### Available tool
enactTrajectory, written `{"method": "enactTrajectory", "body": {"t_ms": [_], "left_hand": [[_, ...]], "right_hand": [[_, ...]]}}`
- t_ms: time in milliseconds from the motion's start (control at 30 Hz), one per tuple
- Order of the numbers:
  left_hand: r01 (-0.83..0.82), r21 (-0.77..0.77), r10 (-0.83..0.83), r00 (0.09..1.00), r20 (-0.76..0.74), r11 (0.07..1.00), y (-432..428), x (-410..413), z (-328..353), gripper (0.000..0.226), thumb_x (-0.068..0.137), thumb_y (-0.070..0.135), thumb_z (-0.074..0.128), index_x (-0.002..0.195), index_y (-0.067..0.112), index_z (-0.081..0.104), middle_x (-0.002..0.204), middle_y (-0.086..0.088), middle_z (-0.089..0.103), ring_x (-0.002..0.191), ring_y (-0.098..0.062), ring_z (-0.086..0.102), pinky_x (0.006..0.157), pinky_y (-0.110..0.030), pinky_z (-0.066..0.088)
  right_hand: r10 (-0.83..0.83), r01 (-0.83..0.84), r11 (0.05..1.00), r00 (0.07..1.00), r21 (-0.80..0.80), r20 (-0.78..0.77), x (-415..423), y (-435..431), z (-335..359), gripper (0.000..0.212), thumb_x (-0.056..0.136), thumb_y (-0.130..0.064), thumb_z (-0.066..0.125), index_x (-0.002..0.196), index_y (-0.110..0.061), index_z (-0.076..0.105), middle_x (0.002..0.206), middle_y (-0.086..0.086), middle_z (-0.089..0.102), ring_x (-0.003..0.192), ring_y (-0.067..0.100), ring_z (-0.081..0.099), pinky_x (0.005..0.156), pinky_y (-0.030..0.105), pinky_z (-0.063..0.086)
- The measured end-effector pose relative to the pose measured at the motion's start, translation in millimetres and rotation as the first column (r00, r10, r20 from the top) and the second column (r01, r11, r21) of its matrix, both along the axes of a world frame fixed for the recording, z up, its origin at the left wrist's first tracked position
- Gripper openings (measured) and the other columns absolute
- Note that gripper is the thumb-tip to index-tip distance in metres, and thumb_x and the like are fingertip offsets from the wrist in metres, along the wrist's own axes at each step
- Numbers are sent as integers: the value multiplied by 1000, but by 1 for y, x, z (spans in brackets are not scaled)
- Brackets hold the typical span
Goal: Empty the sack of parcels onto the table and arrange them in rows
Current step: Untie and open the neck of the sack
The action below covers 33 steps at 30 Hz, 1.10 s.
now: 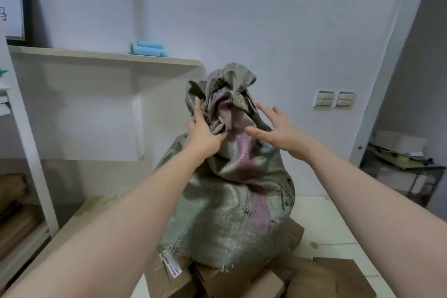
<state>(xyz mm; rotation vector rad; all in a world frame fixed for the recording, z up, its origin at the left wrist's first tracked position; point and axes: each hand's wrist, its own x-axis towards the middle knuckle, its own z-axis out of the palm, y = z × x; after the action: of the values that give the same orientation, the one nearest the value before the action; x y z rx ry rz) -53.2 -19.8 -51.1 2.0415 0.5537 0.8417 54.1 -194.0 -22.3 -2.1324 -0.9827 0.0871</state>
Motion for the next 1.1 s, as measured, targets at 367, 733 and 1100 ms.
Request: {"method": "enactTrajectory", "body": {"t_ms": [367, 733, 1100], "left_hand": [[118, -391, 12, 949, 314, 913, 1, -4, 50, 111, 87, 29, 72, 150, 38, -20, 151, -1, 40, 131, -19, 45, 112, -38, 33], [178, -665, 173, 888, 427, 725, 7, -31, 75, 111, 81, 37, 74, 152, 43, -11, 153, 3, 36, 127, -24, 49, 108, -47, 41], [345, -569, -226, 936, 271, 746, -25, -40, 71, 122, 74, 65, 70, 150, 38, -22, 162, 3, 17, 144, -26, 28, 118, -49, 20]], "right_hand": [[-299, 267, 907, 953, 326, 53, -8, 33, 14, 31, 88, -16, 59, 119, -20, 60, 107, 2, 67, 98, 22, 58, 75, 26, 37], [120, -105, 967, 992, 232, -51, -58, 22, 37, 108, 84, -39, 72, 156, -15, -6, 159, 1, 22, 135, 9, 30, 106, 20, 24], [-80, 145, 720, 989, 679, -126, -69, 54, 17, 112, 65, -29, 89, 151, -27, 19, 135, -5, 56, 122, 13, 56, 105, 34, 45]]}}
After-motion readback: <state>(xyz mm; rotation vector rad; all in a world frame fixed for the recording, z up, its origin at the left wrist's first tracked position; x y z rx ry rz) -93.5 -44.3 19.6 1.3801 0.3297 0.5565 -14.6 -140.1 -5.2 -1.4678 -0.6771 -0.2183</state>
